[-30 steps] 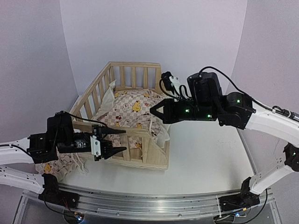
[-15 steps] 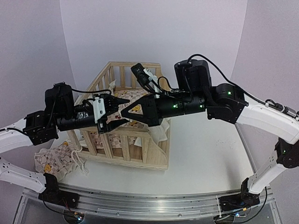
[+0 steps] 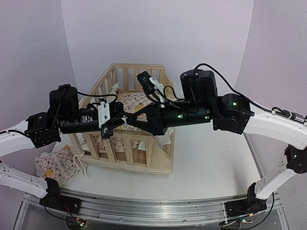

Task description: Set up the pet bed

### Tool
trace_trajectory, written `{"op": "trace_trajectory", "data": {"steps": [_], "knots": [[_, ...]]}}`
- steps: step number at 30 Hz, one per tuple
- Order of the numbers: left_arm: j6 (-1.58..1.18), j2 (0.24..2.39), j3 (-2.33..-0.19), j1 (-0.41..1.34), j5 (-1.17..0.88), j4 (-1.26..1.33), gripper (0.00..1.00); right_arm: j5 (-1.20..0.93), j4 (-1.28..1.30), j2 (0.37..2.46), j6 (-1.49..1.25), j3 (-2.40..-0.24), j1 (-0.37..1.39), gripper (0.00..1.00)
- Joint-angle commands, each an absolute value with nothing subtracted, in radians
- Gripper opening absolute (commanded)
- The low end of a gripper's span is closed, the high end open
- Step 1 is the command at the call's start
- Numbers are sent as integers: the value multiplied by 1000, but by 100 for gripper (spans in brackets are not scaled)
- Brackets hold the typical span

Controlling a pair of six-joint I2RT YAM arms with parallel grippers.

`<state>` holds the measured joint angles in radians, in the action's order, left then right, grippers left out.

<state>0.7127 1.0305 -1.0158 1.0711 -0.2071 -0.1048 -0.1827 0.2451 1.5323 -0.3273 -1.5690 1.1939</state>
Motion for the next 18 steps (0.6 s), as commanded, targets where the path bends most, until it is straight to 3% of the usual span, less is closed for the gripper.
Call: {"op": "trace_trajectory", "data": {"steps": [1,9,13,18], "knots": [[756,1040,-1028,1038,-170,-15,0,44,229,1417,-390,-1457,1193,10],[771,1098,-1048,978,-173,38,0,266,198,1345,-249,-1279,1425,26],[769,1132,-1060,950,-157,79,0,484,131,1369,-98,-1157,1584,28],[763,1149,-1104,924,-166,87,0,603,57,1337,-203,-1085,1556,31]]}}
